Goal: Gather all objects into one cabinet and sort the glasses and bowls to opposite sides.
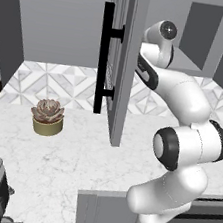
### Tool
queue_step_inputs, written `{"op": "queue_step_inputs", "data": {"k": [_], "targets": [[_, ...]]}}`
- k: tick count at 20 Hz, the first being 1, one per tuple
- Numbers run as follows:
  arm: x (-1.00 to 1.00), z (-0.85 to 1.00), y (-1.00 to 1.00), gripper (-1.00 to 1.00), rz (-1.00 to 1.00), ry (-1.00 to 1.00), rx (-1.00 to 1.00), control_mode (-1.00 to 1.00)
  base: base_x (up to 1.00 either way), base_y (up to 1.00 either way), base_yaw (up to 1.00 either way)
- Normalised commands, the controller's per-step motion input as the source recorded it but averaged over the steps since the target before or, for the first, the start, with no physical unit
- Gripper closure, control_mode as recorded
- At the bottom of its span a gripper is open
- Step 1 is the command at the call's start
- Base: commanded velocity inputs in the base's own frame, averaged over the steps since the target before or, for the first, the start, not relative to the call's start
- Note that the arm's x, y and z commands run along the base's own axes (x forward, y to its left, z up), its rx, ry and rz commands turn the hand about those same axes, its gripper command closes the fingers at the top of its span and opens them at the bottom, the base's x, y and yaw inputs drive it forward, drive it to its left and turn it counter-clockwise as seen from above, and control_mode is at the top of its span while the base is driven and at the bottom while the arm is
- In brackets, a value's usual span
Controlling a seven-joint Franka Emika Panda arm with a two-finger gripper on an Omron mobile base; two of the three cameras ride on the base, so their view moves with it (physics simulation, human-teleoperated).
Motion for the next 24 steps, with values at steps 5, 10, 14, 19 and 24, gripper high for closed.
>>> {"op": "queue_step_inputs", "data": {"k": [5, 10, 14, 19, 24], "targets": [[-0.01, 0.00, -0.10, 1.00, 0.00, -0.02, 0.00, -1.00, 0.00, 0.00, 0.00], [-0.06, 0.00, -0.13, 1.00, 0.00, -0.02, 0.00, -1.00, 0.00, 0.00, 0.00], [-0.22, 0.07, -0.15, 1.00, 0.00, -0.04, 0.00, -1.00, 0.00, 0.00, 0.00], [-0.49, 0.22, -0.13, 1.00, 0.00, -0.09, 0.00, -1.00, 0.00, 0.00, 0.00], [-0.44, 0.16, -0.04, 1.00, 0.00, -0.07, 0.00, -1.00, 0.00, 0.00, 0.00]]}}
